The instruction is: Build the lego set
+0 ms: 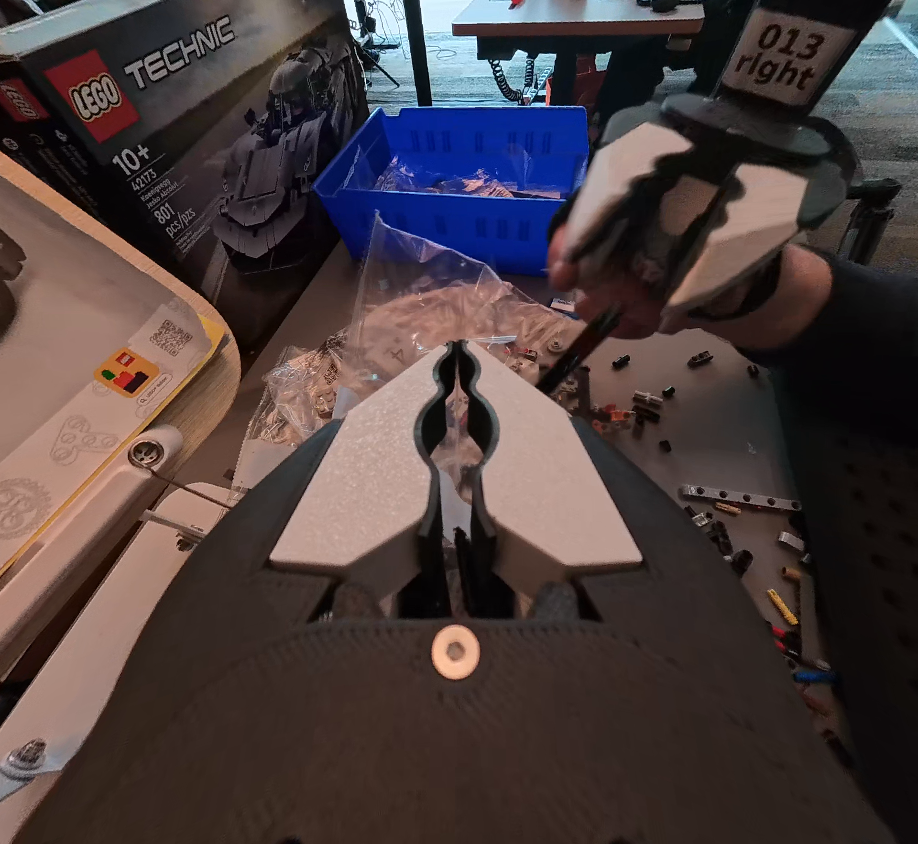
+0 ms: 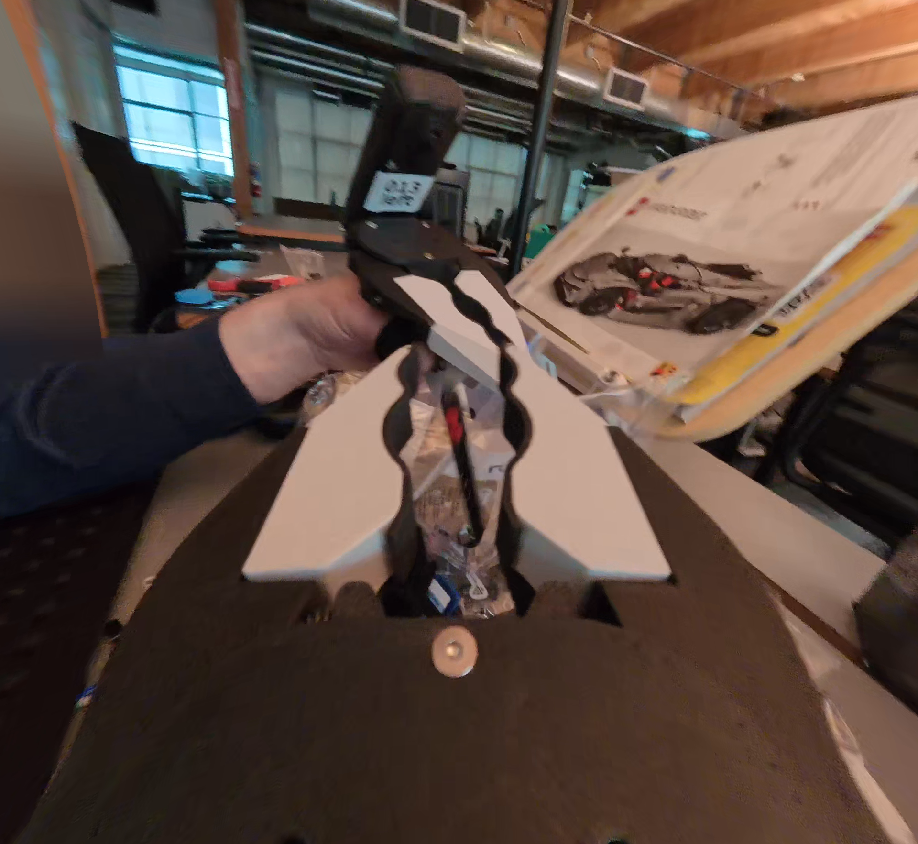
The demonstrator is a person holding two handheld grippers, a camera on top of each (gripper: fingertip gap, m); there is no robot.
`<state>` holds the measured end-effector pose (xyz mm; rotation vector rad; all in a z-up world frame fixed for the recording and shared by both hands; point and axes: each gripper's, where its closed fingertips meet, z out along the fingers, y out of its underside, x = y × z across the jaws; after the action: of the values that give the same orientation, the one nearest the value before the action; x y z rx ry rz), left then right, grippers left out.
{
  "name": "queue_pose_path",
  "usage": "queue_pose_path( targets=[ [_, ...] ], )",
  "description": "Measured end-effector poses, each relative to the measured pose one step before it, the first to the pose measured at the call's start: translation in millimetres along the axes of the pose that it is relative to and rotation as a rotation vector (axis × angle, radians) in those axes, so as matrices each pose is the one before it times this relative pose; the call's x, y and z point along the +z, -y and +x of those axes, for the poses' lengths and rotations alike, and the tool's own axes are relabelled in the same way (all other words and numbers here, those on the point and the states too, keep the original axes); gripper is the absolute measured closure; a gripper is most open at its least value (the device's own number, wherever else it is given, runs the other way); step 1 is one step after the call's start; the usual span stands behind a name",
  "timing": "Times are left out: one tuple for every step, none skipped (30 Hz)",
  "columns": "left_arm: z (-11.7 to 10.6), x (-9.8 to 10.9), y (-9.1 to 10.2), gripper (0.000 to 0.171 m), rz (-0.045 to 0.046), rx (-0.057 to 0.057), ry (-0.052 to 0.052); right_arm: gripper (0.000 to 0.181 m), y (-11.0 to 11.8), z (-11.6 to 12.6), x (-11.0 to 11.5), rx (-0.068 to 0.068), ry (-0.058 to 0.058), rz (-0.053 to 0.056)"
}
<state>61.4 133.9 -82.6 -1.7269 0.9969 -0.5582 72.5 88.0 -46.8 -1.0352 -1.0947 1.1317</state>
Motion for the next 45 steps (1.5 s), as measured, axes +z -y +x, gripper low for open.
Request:
queue_pose_path(
  targets=[
    [0.01,0.06,0.03,0.171,0.00014,-0.0002,-0.0006,0.142,-2.80,4.05,1.58,0.0062,-0.0247,-0.0158],
    [-0.01,-0.25,0.12,0.171,0.00121,-0.0009,-0.0011,0.140,-0.14,3.41,-0.44,0.0040,-0.0193,-0.0060],
    [-0.38,-0.26,-0.14,0.171,0.00008,-0.0007,-0.0001,0.142,2.59,2.41,-2.39,-0.0041,-0.0129,0.0076],
    [-0.82,-0.44,-0.31,0.171,0.00029,-0.0012,0.0022,0.145,3.79,2.11,-3.72,-0.0074,-0.0097,0.0125],
    [-1.07,-0.64,0.15,0.171,0.00251,-0.0020,0.0020,0.148,4.67,1.51,-4.45,-0.0060,-0.0030,0.0161],
    [-0.92,-0.85,0.24,0.171,0.00303,-0.0027,0.0011,0.151,5.00,-1.57,-4.52,-0.0031,0.0174,0.0155],
    [-1.21,-1.16,0.20,0.171,0.00276,-0.0019,0.0030,0.156,3.87,-5.87,-4.09,-0.0027,0.0435,0.0079],
    [-1.50,-1.22,0.35,0.171,0.00325,-0.0013,0.0053,0.163,2.29,-11.11,-3.19,-0.0008,0.0730,0.0002],
    [-1.44,-1.24,0.29,0.171,0.00378,-0.0024,0.0041,0.168,-1.41,-15.12,-0.90,0.0124,0.0964,-0.0183],
    [-1.40,-1.35,0.19,0.171,0.00338,-0.0032,0.0026,0.168,-7.40,-17.40,1.97,0.0221,0.1085,-0.0519],
    [-1.71,-1.53,-0.09,0.171,0.00248,-0.0034,0.0042,0.169,-12.28,-13.85,5.20,0.0024,0.0789,-0.0742],
    [-2.23,-1.94,-0.05,0.171,0.00347,-0.0040,0.0057,0.170,-14.43,-10.27,8.14,-0.0176,0.0494,-0.0780],
    [-2.09,-2.09,0.11,0.171,0.00527,-0.0055,0.0047,0.172,-15.55,-11.74,10.48,-0.0064,0.0634,-0.0826],
    [-2.34,-2.28,0.26,0.171,0.00623,-0.0062,0.0054,0.171,-14.94,-8.21,12.26,0.0083,0.0509,-0.0789],
    [-2.32,-2.27,0.44,0.171,0.00650,-0.0061,0.0060,0.170,-14.57,-2.71,13.07,0.0092,0.0206,-0.0776],
    [-2.02,-2.14,0.45,0.171,0.00580,-0.0050,0.0049,0.170,-15.85,-4.52,13.46,0.0060,0.0312,-0.0886],
    [-1.74,-1.66,0.16,0.171,0.00340,-0.0034,0.0046,0.169,-16.06,-4.95,13.39,0.0067,0.0341,-0.0931],
    [-1.41,-1.40,-0.10,0.171,0.00194,-0.0021,0.0034,0.169,-14.52,-4.09,13.00,0.0069,0.0266,-0.0876],
    [-0.94,-1.05,0.15,0.171,0.00201,-0.0016,0.0018,0.170,-13.59,-3.79,12.04,0.0090,0.0243,-0.0867],
    [-0.66,-0.53,0.06,0.171,0.00149,-0.0015,0.0009,0.169,-10.97,-3.24,10.38,0.0041,0.0185,-0.0755],
    [-0.49,-0.20,0.04,0.171,0.00017,-0.0004,0.0008,0.169,-7.24,-2.32,8.22,0.0018,0.0112,-0.0557],
    [-0.24,0.09,-0.19,0.171,-0.00088,0.0006,0.0003,0.169,-4.18,-4.92,6.00,0.0024,0.0265,-0.0392],
    [-0.02,0.39,-0.17,0.171,-0.00166,0.0007,-0.0001,0.169,-1.45,-5.46,3.95,0.0002,0.0285,-0.0206],
    [0.19,0.42,-0.13,0.171,-0.00146,0.0009,-0.0007,0.169,-1.17,-4.29,2.05,0.0014,0.0203,-0.0168],
    [0.20,0.47,-0.18,0.171,-0.00118,0.0007,-0.0007,0.171,-3.37,-2.80,0.96,0.0043,0.0095,-0.0283],
    [0.43,0.40,-0.22,0.171,-0.00146,0.0006,-0.0007,0.171,-3.83,-1.18,0.72,0.0014,-0.0022,-0.0284],
    [0.32,0.32,-0.12,0.171,-0.00118,0.0010,-0.0006,0.172,-1.78,-2.39,0.54,0.0008,0.0064,-0.0139],
    [0.25,0.32,-0.11,0.171,-0.00117,0.0011,-0.0001,0.172,-0.61,-3.44,0.50,0.0046,0.0162,-0.0068],
    [0.33,0.23,-0.18,0.171,-0.00153,0.0007,0.0001,0.172,-1.84,-1.80,1.15,0.0065,0.0066,-0.0144],
    [0.14,0.10,-0.20,0.171,-0.00130,0.0008,0.0006,0.171,-3.44,0.97,1.86,0.0082,-0.0075,-0.0250],
    [0.17,0.03,-0.07,0.171,-0.00079,0.0004,0.0000,0.169,-3.79,0.00,2.87,0.0088,0.0009,-0.0272],
    [0.07,0.10,-0.09,0.171,-0.00015,-0.0001,0.0000,0.168,-2.93,-1.29,3.41,0.0062,0.0090,-0.0237],
    [-0.01,-0.08,-0.07,0.171,-0.00036,0.0002,0.0005,0.168,-2.39,-0.92,3.33,0.0013,0.0054,-0.0213],
    [-0.01,0.01,-0.16,0.171,-0.00056,0.0004,0.0009,0.167,-2.09,-0.43,2.99,0.0011,0.0013,-0.0215],
    [-0.03,0.03,-0.05,0.171,-0.00056,0.0000,0.0007,0.167,-1.94,0.46,1.96,0.0031,-0.0037,-0.0199],
    [0.08,-0.05,-0.16,0.171,-0.00038,0.0000,0.0000,0.169,0.64,0.34,-0.02,-0.0020,-0.0043,-0.0032],
    [-0.04,0.13,-0.11,0.171,-0.00044,0.0001,0.0001,0.170,-0.24,0.24,0.26,-0.0093,-0.0026,-0.0057],
    [0.09,0.13,-0.13,0.171,-0.00068,0.0003,0.0001,0.172,1.04,0.69,0.32,-0.0032,0.0011,0.0042],
    [0.13,0.24,-0.14,0.171,-0.00110,0.0005,-0.0004,0.174,1.12,0.98,0.01,0.0016,0.0016,0.0108],
    [0.12,0.29,-0.20,0.171,-0.00084,0.0005,-0.0002,0.174,0.69,1.85,-1.03,-0.0018,-0.0071,0.0117],
    [0.11,0.20,0.07,0.171,-0.00007,0.0001,-0.0006,0.175,0.50,2.29,-2.60,0.0010,-0.0107,0.0133],
    [0.14,-0.02,0.10,0.171,-0.00007,0.0004,-0.0003,0.175,2.22,3.03,-4.14,-0.0007,-0.0170,0.0248],
    [-0.05,-0.06,0.04,0.171,-0.00039,0.0006,0.0000,0.176,3.99,4.28,-5.90,-0.0047,-0.0269,0.0364],
    [0.11,-0.05,0.01,0.171,0.00016,0.0003,-0.0004,0.175,5.74,4.90,-7.50,-0.0048,-0.0300,0.0479],
    [0.21,-0.17,0.20,0.171,0.00043,-0.0004,-0.0013,0.176,7.42,6.60,-9.11,-0.0060,-0.0413,0.0569]
  ],
)
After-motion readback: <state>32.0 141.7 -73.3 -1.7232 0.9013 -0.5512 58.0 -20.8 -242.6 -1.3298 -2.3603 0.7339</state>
